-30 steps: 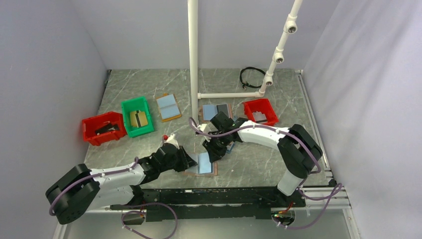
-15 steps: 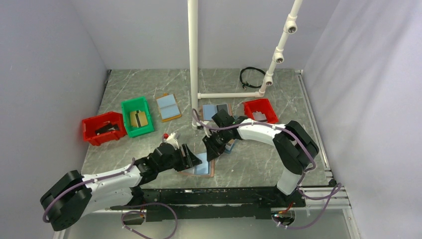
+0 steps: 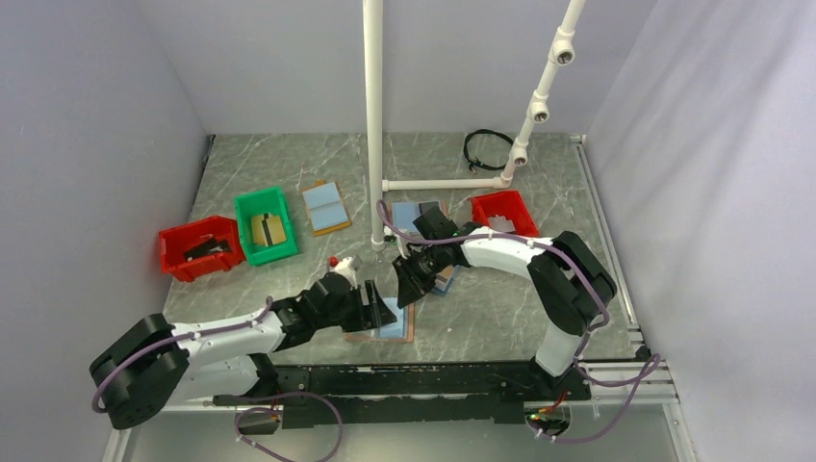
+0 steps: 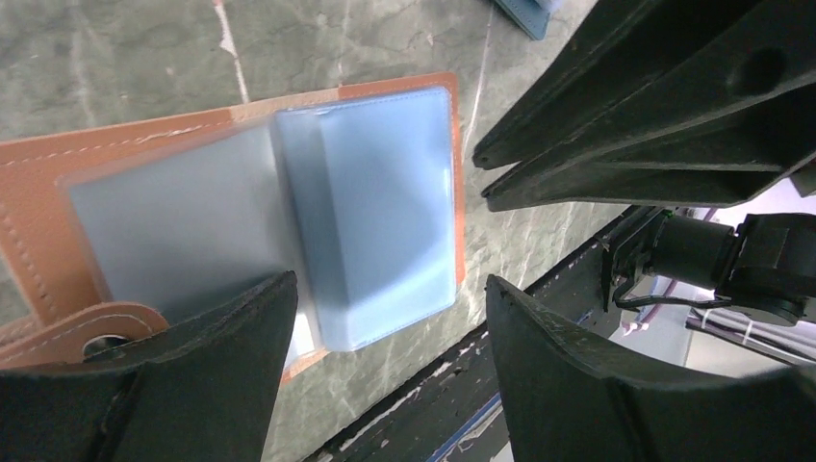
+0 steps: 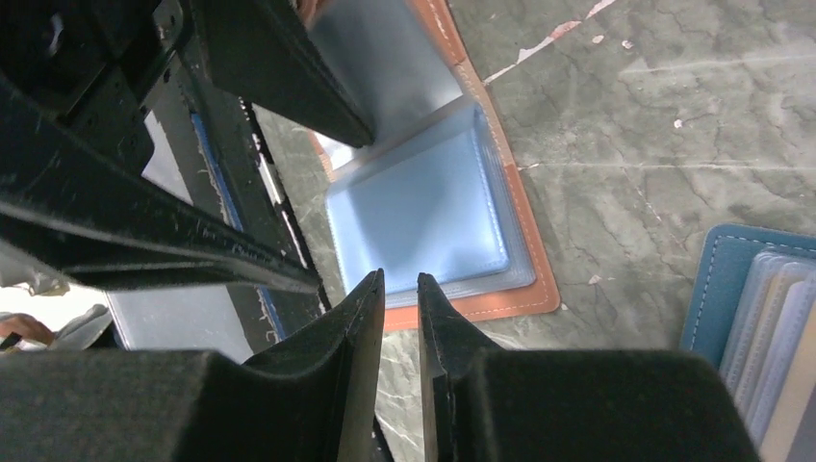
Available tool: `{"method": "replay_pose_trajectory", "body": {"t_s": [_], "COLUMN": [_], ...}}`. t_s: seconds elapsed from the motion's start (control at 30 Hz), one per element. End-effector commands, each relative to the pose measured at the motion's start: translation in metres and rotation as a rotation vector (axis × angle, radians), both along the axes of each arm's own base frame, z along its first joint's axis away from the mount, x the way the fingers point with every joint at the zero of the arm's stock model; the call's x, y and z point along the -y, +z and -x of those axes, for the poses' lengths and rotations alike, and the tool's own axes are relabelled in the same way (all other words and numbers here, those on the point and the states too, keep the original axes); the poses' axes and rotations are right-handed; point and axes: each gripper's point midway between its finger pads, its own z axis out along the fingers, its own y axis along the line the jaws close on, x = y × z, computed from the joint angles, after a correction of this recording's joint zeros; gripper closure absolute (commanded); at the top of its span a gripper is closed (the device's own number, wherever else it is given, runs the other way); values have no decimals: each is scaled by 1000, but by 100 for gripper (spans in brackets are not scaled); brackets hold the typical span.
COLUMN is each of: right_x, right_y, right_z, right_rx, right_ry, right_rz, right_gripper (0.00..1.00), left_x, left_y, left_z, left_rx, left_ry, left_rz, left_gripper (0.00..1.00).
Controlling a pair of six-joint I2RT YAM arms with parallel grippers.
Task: Take the credit cards out of the card holder
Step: Remove the credit card from the card holder.
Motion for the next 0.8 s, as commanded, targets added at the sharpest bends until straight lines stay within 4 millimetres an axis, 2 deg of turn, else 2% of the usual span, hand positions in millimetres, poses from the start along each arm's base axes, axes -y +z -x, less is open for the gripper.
{"method": "replay_pose_trajectory", "body": {"t_s": [0.0, 0.13, 0.37, 0.57, 0.77], "right_x": [-4, -2, -3, -6, -9], "right_y": [-3, -9, -18, -22, -19], "right_z": [-14, -15, -8, -3, 0], "right_rx": [42, 36, -31, -66, -94], "right_ry": [-33, -39, -32, -31, -30], "right_rz": [8, 32, 42, 42, 23], "right_gripper": [78, 77, 77, 81, 82], "left_x": [6, 5, 7, 8, 2], "left_y": [0, -17, -25, -32, -49], "left_z": [-7, -5, -2, 1, 3], "left_rx": [-1, -59, -76, -79, -107], "left_ry": [4, 13, 9, -6, 15], "left_rz": [-76, -135, -156, -194, -289], "left_gripper": [24, 28, 27, 25, 27]}}
